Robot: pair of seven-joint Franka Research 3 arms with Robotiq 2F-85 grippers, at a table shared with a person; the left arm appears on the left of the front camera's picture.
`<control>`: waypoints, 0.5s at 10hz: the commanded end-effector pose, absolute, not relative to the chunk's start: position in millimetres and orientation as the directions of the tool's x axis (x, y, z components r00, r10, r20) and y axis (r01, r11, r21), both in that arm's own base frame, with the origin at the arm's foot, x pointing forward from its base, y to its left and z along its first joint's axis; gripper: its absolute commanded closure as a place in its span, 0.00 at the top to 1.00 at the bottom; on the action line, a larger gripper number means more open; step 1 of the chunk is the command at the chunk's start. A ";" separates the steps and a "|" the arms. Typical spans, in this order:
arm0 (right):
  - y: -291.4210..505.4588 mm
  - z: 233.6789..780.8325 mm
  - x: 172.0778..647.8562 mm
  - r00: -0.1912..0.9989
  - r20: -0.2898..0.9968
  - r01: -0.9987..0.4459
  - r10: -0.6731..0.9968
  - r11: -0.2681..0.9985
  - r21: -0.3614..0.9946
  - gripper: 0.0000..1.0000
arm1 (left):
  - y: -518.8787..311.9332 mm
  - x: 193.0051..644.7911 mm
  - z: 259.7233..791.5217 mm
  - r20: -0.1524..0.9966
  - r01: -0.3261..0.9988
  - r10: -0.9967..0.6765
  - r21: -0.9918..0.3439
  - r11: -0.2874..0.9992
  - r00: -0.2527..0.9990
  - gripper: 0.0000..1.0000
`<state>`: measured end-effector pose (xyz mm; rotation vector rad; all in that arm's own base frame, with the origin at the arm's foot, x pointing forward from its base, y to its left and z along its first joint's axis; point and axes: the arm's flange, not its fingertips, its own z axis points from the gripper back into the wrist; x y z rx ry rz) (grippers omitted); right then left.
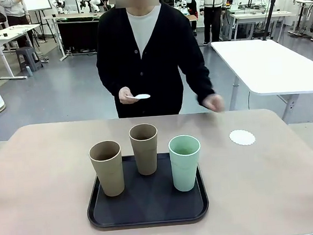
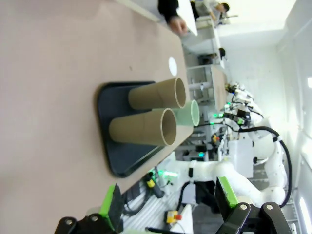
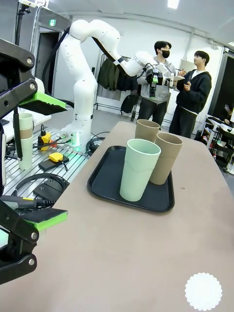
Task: Place coasters on the table and set cups on them.
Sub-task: Pick up one Reusable plastic cup and place it on a coaster set by the human.
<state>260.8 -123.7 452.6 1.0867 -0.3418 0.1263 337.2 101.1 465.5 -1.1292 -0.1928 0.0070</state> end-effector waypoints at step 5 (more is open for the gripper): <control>-123.5 452.6 260.9 0.940 0.335 -0.271 -0.064 0.455 0.848 1.00 | 102.3 338.4 467.3 0.155 0.097 0.102 -0.900 0.424 0.983 1.00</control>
